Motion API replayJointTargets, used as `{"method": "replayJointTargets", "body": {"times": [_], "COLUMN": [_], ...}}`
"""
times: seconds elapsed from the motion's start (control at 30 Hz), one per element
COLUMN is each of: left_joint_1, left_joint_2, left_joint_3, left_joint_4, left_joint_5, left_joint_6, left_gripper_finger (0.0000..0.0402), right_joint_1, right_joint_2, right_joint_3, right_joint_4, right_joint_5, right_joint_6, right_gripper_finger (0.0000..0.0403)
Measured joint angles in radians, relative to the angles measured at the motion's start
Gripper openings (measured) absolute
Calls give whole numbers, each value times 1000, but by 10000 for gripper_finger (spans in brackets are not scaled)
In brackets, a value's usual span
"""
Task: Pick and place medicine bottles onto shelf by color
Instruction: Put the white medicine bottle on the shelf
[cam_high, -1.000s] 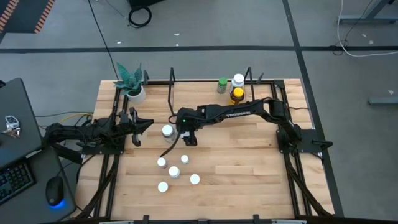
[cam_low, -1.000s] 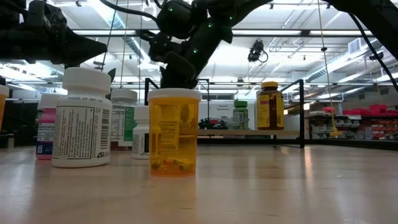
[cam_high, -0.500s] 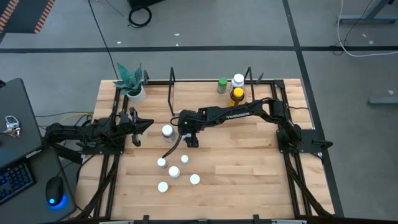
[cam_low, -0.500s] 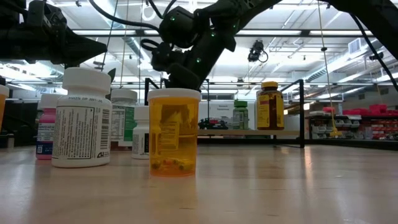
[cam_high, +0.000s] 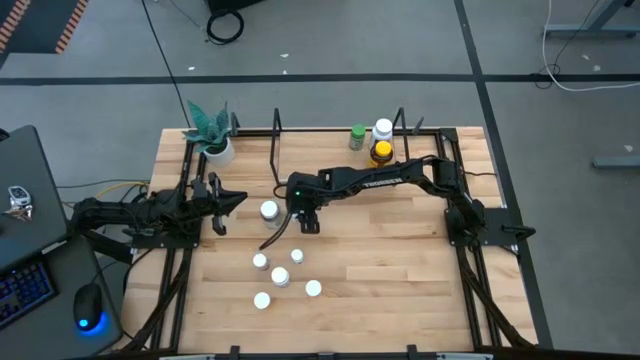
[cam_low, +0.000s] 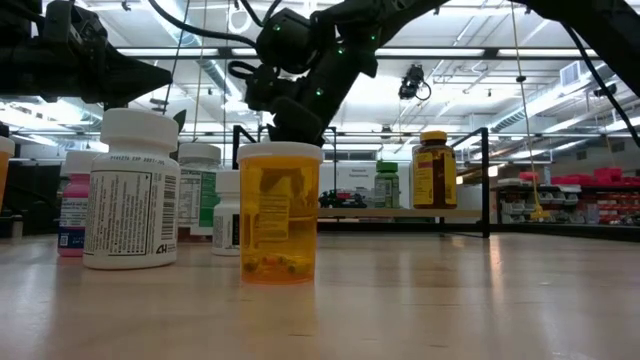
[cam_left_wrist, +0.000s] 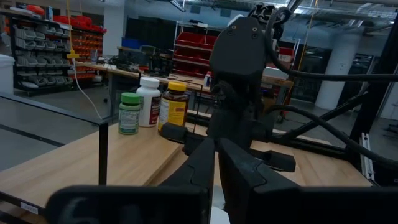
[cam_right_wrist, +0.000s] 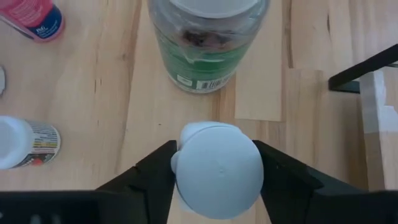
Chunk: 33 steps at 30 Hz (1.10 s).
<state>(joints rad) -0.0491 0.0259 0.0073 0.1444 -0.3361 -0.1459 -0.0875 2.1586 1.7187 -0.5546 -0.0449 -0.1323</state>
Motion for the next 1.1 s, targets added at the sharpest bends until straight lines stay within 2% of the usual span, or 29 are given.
{"method": "replayJointTargets", "body": {"times": [0.13,0.47,0.67,1.1], "left_joint_1": [0,0,0,0], "left_joint_2": [0,0,0,0], "left_joint_3": [0,0,0,0], "left_joint_4": [0,-1,-2,-1], "left_joint_5": [0,0,0,0], "left_joint_6": [0,0,0,0], "left_gripper_finger": [32,34,28,40], "right_joint_1": [-3,-9,-20,-76], "right_joint_2": [0,-41,-90,-183], "right_joint_3": [0,0,0,0], "right_joint_4": [-1,-30,-81,-173], "right_joint_5": [0,0,-1,35], "right_joint_6": [1,-5,-20,-10], "right_gripper_finger": [195,202,202,203]}}
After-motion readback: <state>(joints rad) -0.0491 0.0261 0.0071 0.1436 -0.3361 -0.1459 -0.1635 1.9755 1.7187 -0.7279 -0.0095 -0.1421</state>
